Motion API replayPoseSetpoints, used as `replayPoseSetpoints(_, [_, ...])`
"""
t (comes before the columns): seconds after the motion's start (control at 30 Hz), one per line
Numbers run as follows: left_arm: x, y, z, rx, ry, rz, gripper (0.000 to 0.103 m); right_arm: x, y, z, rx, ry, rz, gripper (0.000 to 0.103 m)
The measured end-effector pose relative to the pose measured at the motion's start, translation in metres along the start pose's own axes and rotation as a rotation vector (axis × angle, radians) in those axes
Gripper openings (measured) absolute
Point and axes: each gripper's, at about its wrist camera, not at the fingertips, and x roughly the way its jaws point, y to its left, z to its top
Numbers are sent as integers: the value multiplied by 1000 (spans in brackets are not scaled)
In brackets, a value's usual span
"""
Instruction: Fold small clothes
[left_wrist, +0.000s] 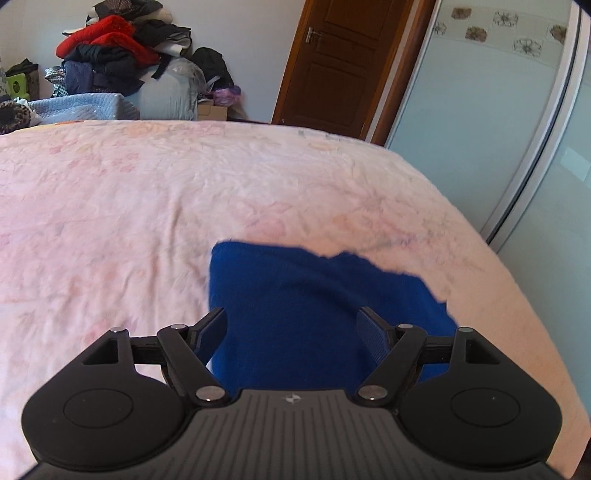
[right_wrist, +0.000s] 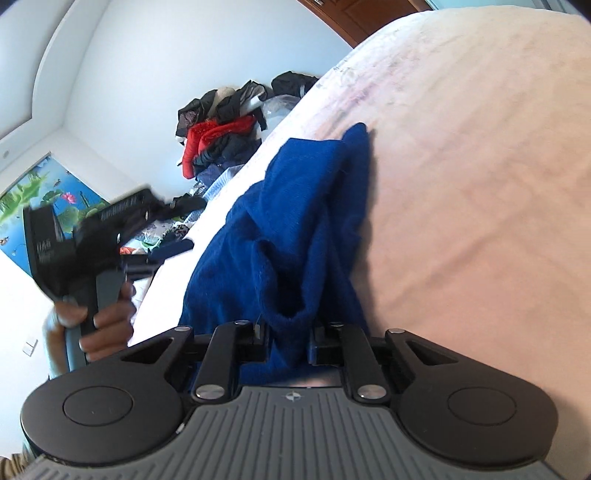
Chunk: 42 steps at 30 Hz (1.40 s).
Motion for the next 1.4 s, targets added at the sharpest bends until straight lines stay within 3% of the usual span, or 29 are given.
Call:
replayPoseSetpoints(0.07, [-5,-1,-10,28,5,11,77,-11,2,5,-24,-21,-34,29])
replayPoseSetpoints(0.1, [-8,-2,-15,40,-1,17,77,-19,3,11,-45,-65,-67,37])
replayPoseSetpoints(0.2, [-15,-11,-28,79,-14,29,77,-30,16,40,-137,-183,-148,41])
replayPoseSetpoints(0.27, [-19,-19,-36,108,-17,26,77,-19,27,63,-215,-193,-162,43])
replayPoseSetpoints(0.37, [-24,-32,-47,146,-27,7,78,17,44,92,-396,-158,-192,68])
replayPoseSetpoints(0.4, [-25,-35,-50,155,-27,4,79,32,49,101,-466,-140,-200,70])
replayPoseSetpoints(0.5, [-26,-43,-57,183,-39,16,84,73,58,124,-598,-87,-223,69])
replayPoseSetpoints(0.67, [-23,-53,-66,239,-67,74,85,120,55,145,-586,61,-165,67])
replayPoseSetpoints(0.73, [-20,-56,-70,266,-72,90,86,130,54,145,-564,101,-157,40])
replayPoseSetpoints(0.77, [-19,-59,-73,286,-79,99,87,131,52,144,-558,99,-164,13])
replayPoseSetpoints(0.8, [-18,-61,-76,307,-86,109,87,130,52,145,-563,87,-168,9])
replayPoseSetpoints(1.0, [-13,-70,-86,376,-96,134,88,137,50,158,-568,15,-182,8])
replayPoseSetpoints(1.1, [-13,-73,-89,394,-96,136,89,158,48,158,-617,56,-213,10])
replayPoseSetpoints(1.17, [-15,-73,-91,402,-95,131,89,166,47,152,-665,48,-284,28])
replayPoseSetpoints(1.2, [-16,-72,-92,402,-94,128,89,164,48,150,-680,29,-316,45])
replayPoseSetpoints(1.23, [-18,-71,-94,400,-95,123,89,158,49,149,-682,4,-341,50])
replayPoseSetpoints(1.3, [-20,-68,-93,391,-94,113,89,135,54,148,-670,-61,-348,52])
replayPoseSetpoints(1.4, [-24,-64,-94,385,-91,108,90,92,64,137,-652,-103,-290,52])
